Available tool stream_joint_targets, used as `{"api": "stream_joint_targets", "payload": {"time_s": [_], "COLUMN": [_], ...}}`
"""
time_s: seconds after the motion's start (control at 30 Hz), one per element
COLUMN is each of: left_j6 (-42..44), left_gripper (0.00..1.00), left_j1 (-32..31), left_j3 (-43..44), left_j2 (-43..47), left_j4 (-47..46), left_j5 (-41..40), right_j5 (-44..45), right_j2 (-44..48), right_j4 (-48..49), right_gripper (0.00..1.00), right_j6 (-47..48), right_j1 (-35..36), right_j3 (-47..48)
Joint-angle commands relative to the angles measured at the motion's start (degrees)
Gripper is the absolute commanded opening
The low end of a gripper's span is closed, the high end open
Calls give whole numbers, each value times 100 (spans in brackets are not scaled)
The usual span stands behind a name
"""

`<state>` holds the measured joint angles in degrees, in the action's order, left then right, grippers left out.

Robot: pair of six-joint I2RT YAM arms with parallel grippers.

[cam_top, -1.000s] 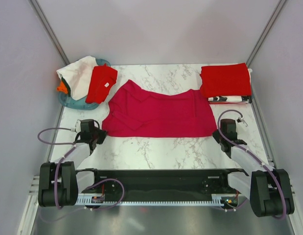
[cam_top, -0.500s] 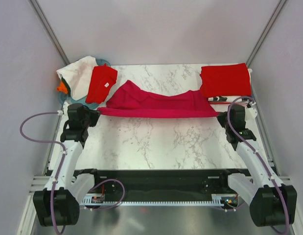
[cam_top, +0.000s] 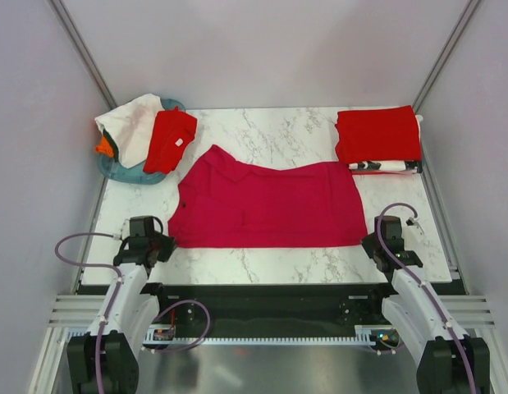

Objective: Fold and stack the t-shirts
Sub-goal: Fold the tshirt

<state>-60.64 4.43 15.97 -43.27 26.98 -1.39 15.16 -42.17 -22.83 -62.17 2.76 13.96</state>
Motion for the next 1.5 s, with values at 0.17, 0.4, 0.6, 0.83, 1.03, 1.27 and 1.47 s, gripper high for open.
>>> {"api": "stream_joint_targets", "payload": {"time_s": [0.17,0.4,0.6,0.83,1.03,1.27,1.47], "left_j6": [35,149,132,272,861,1377,1872], "left_gripper": [2,2,2,33,56,93,92], "left_j1": [50,41,41,41,41,41,41], "left_j3": [56,47,38,160,960,2083,2990], "left_j2": [117,46,310,512,748,707,-365], "left_j4": [-132,-88,61,228,729,625,89], "left_j5": [-177,-266,-318,-397,-283,-213,428], "right_j5": [268,426,427,338,743,761,462], "right_j2": [-71,-257,16,-203,-607,-2135,-3787], "right_j4": [-55,-108,-152,-46,15,323,525], "right_gripper": [0,0,0,58,61,61,56], "right_j6": [91,127,82,469,1380,2331,2859], "right_j1": [-22,-22,-22,-22,84,611,875], "right_j3": [98,195,160,406,1442,3058,4535]}}
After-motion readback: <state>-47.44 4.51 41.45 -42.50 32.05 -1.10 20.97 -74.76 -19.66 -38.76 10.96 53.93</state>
